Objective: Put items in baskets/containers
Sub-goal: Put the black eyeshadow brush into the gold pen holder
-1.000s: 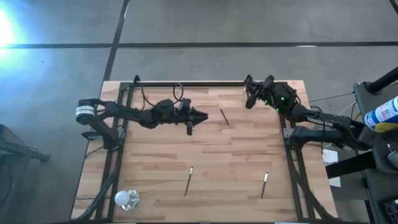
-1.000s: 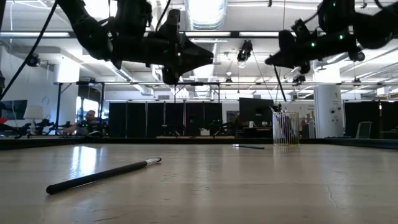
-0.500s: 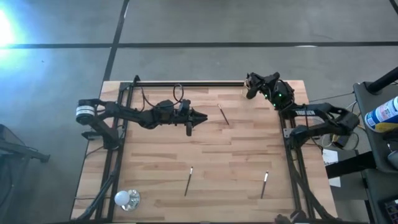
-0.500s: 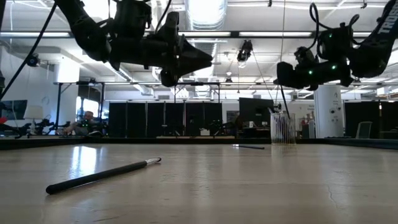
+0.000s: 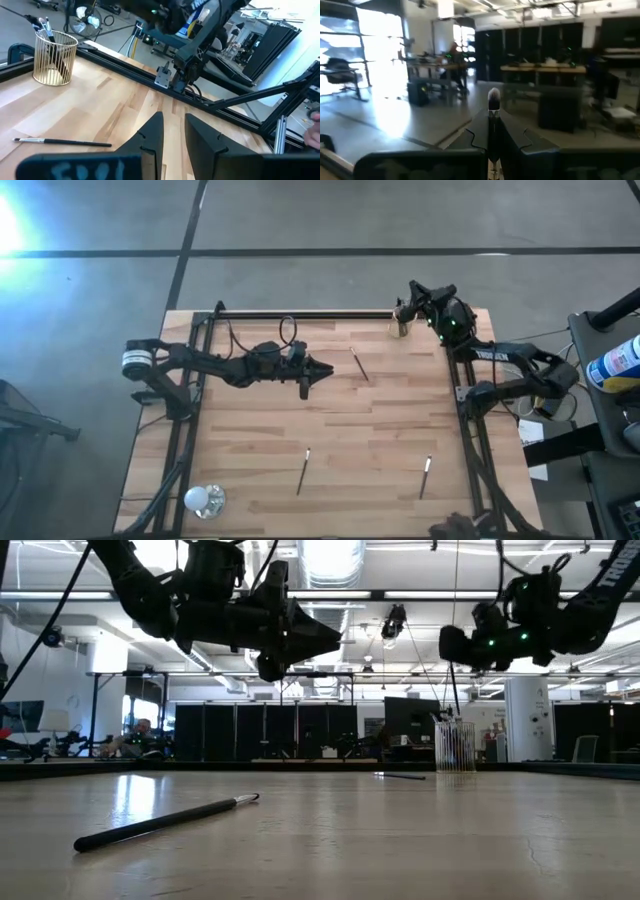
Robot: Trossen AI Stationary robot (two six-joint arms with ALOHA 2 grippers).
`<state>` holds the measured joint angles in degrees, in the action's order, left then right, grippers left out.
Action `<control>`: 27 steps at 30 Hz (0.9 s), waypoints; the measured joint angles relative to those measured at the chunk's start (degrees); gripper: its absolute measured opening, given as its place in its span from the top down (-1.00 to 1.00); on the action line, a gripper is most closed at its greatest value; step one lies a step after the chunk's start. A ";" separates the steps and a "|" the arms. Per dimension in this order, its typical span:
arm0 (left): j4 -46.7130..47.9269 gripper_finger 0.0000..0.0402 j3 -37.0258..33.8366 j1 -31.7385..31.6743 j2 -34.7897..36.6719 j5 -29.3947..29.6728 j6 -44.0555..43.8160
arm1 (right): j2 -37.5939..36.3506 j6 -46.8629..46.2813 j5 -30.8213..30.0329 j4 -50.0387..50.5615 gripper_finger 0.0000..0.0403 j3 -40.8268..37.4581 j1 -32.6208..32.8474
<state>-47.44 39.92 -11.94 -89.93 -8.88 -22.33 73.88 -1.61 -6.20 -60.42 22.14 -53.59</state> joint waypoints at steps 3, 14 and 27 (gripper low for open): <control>0.07 0.65 -0.12 0.02 0.01 -0.02 0.02 | 5.49 -0.39 -0.01 -0.18 0.94 1.67 -0.71; 0.42 0.65 -1.61 0.26 0.00 1.07 -0.30 | 17.95 -5.79 -2.82 -4.60 0.94 1.91 -0.96; 0.42 0.65 -2.80 0.76 -0.02 1.52 -1.25 | 12.23 -7.91 -7.54 12.02 0.67 3.59 -0.96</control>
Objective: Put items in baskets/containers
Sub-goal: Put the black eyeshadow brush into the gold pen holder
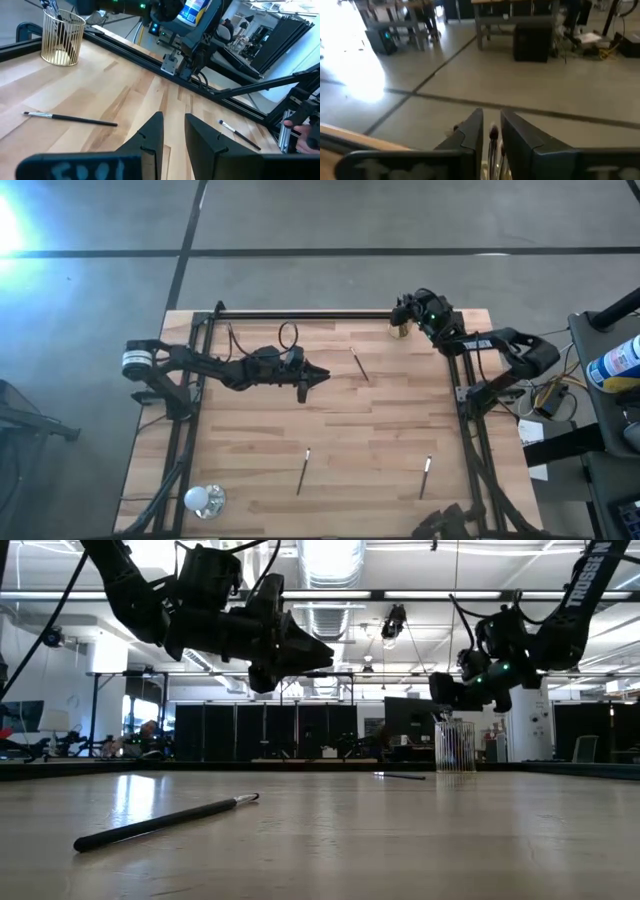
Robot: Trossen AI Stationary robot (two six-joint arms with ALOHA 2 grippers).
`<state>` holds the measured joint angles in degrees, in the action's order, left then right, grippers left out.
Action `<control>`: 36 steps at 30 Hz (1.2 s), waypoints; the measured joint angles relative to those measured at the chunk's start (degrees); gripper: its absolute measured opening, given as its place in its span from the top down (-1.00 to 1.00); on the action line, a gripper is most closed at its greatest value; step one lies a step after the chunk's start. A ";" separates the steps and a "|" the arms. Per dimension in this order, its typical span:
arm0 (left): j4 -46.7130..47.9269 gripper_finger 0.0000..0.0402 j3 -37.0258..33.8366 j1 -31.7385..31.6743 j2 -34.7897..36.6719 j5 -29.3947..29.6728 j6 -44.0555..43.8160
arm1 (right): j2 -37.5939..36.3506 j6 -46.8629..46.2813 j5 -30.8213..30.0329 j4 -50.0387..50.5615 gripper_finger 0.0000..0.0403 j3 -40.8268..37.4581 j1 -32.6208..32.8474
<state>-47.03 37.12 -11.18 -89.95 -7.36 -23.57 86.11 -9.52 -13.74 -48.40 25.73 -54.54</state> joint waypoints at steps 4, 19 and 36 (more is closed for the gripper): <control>0.02 0.65 0.00 0.00 0.00 -0.01 -0.02 | -3.72 -1.20 0.04 8.98 0.54 1.53 0.04; 38.13 0.82 11.06 5.63 0.00 8.83 -1.09 | -34.32 -3.20 12.22 33.50 0.94 -10.46 19.28; 80.49 0.74 27.52 27.64 -4.88 20.93 -51.09 | -52.00 -5.55 -1.90 25.31 0.96 -24.41 47.23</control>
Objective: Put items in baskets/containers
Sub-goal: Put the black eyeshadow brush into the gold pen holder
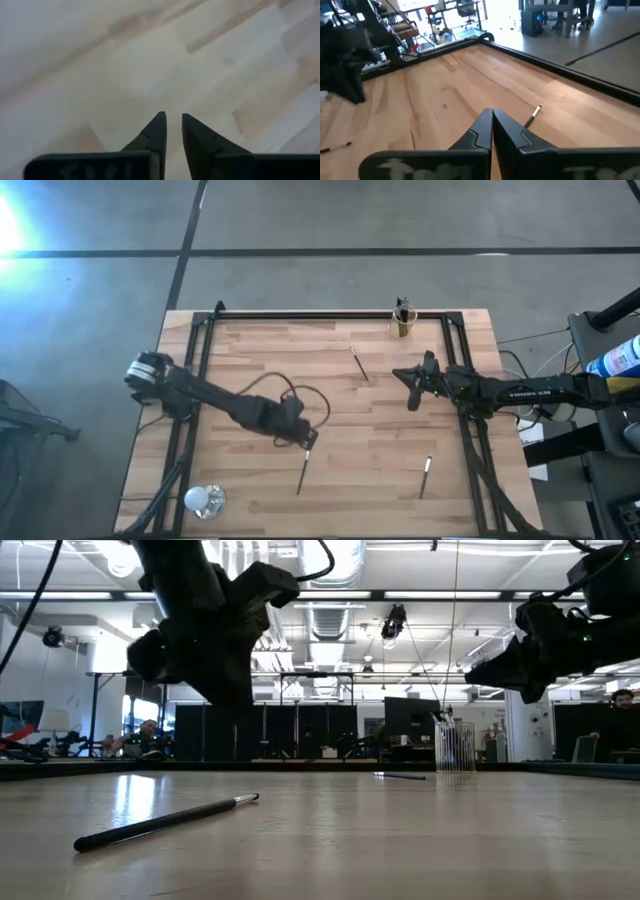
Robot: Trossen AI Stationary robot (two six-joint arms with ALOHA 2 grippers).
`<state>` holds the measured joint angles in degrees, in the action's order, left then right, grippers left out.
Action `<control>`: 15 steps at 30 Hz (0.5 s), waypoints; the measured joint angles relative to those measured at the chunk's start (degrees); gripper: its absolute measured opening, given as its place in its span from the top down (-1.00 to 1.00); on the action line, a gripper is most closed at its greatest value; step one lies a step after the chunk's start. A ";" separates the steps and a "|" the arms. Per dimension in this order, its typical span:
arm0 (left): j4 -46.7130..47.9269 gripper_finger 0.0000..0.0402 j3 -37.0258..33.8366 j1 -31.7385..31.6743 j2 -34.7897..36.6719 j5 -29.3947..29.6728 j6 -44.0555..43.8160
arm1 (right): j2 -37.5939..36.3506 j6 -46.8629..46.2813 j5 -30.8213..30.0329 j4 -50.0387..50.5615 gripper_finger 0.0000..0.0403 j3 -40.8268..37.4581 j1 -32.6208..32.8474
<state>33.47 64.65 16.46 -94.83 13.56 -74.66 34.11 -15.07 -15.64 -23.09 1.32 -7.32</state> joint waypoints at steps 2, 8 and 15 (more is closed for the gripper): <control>3.62 0.68 3.91 1.46 -3.40 -0.01 -3.12 | -0.40 0.03 0.13 -0.07 0.96 0.00 0.22; 13.04 0.52 17.49 2.57 -15.00 -2.51 -7.11 | -0.52 2.05 1.22 0.13 0.96 0.02 0.35; 21.66 0.47 29.33 2.56 -24.63 -8.76 -11.80 | -0.75 4.81 3.71 0.02 0.96 0.02 0.35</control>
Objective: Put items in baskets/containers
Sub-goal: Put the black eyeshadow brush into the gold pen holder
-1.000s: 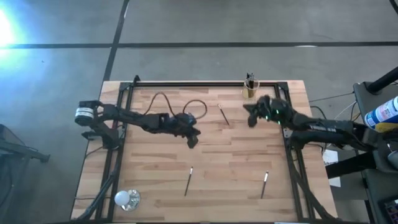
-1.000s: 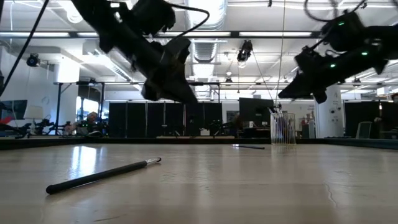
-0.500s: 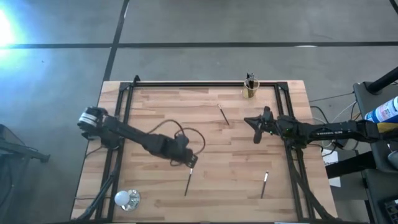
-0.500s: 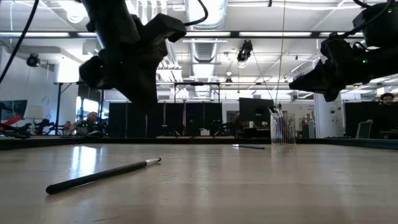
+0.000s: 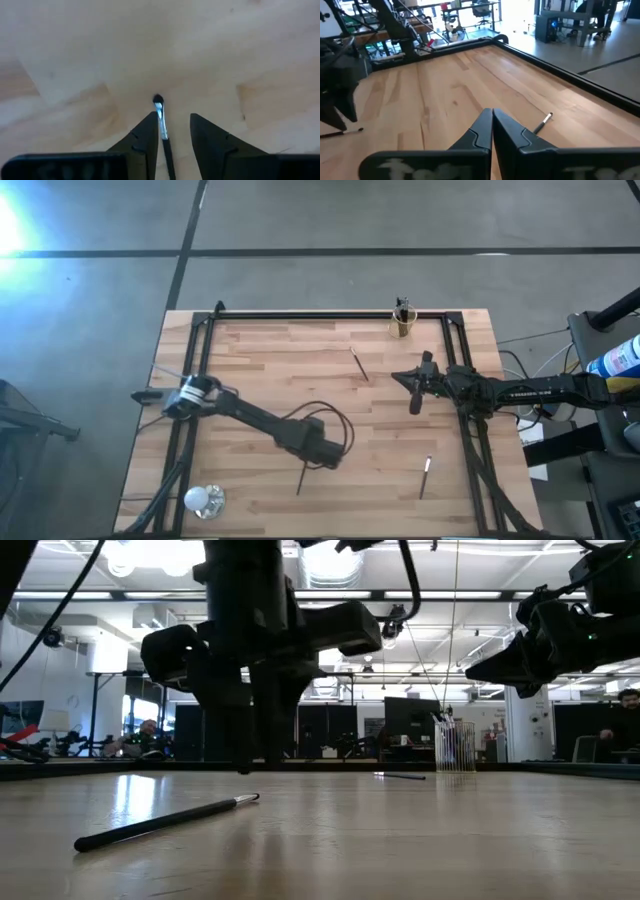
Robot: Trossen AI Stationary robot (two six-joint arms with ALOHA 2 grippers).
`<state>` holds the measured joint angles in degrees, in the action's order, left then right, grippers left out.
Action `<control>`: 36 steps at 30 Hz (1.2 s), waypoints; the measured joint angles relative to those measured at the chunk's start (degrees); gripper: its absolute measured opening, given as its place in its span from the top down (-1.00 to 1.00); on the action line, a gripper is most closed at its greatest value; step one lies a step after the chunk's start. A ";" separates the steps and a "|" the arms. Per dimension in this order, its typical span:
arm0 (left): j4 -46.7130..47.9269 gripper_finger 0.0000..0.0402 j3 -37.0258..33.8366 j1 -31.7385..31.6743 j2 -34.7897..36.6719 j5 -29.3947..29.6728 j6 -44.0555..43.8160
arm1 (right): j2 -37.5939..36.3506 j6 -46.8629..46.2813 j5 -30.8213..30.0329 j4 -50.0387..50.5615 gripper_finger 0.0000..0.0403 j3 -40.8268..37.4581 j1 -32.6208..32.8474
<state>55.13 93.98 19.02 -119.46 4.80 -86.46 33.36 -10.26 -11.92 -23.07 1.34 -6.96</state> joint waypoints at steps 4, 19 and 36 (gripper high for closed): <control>2.54 0.47 2.33 0.12 -2.49 -1.27 -2.38 | 0.00 0.19 0.02 0.00 0.96 0.00 0.00; 4.72 0.79 0.59 0.24 -4.45 0.32 -1.84 | 0.02 0.39 0.02 -0.04 0.96 0.00 0.00; 5.06 0.99 -2.39 0.34 4.29 13.04 7.30 | 0.12 1.02 0.02 0.09 0.96 0.00 -0.01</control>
<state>60.20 91.59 19.35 -115.17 17.84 -79.16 33.48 -9.24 -11.90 -22.98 1.34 -6.97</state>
